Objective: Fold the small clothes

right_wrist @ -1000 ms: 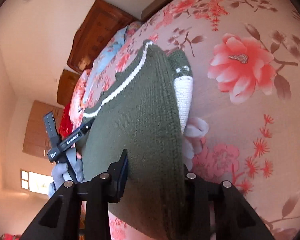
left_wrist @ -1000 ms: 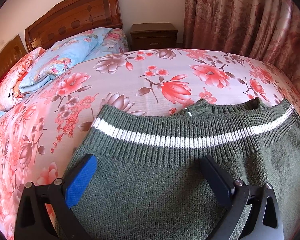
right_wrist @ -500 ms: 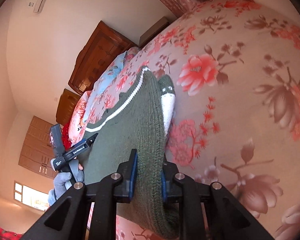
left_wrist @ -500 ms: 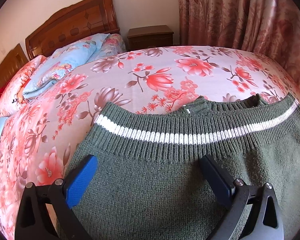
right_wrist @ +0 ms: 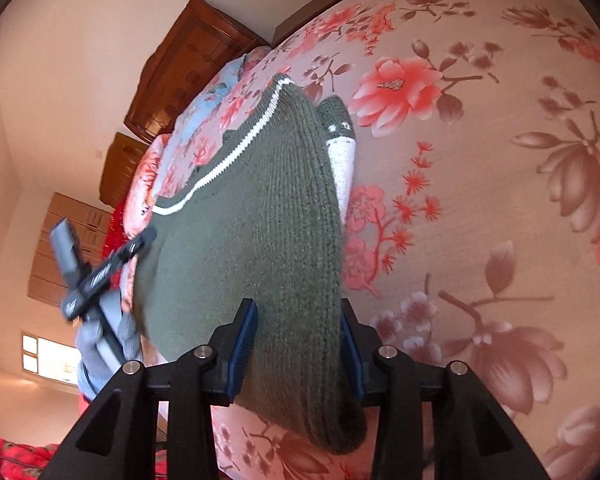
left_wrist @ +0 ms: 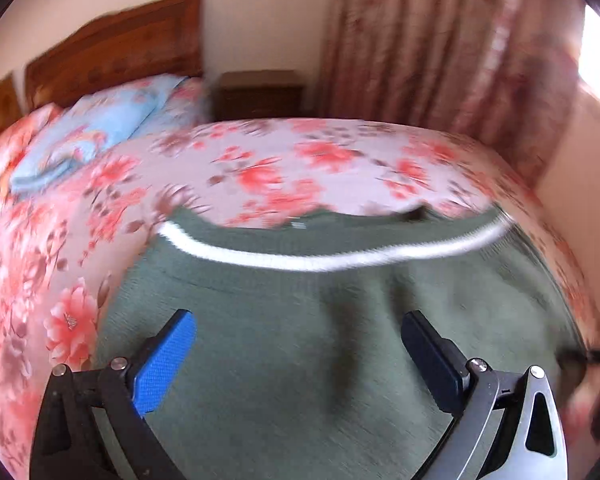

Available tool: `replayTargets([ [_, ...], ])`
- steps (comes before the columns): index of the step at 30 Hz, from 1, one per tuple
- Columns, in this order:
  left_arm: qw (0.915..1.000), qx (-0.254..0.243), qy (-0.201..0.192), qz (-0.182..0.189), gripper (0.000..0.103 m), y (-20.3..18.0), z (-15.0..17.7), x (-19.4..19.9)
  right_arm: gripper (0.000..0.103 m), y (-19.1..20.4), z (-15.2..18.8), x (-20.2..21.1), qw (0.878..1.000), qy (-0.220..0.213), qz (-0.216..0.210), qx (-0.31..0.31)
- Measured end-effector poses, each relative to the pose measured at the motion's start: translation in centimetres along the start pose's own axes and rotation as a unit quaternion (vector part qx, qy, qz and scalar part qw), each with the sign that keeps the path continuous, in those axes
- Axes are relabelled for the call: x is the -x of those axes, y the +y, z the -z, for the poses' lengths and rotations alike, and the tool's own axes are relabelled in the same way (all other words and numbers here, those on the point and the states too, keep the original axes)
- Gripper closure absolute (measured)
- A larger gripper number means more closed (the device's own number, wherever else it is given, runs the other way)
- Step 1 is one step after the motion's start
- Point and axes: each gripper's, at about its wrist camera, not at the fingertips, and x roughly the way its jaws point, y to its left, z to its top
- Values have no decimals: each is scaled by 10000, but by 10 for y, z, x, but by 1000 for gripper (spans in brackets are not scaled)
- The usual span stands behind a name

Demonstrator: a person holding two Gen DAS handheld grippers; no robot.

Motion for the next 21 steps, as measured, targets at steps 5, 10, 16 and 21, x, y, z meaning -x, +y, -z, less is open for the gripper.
replayTargets([
  [5, 9949, -823, 250, -519, 0, -36, 28, 4, 70, -4, -11, -10, 9996, -219, -128, -150],
  [10, 9988, -375, 324, -51, 0, -24, 67, 15, 79, -5, -4, -1, 9967, -650, -374, -297],
  [16, 9976, -496, 473, 84, 0, -22, 78, 28, 81, 40, -4, 22, 9921, -1123, -558, 59],
  [21, 9975, 280, 209, 619, 0, 32, 71, 60, 81, 149, -9, 23, 9816, -1337, -8, 1361],
])
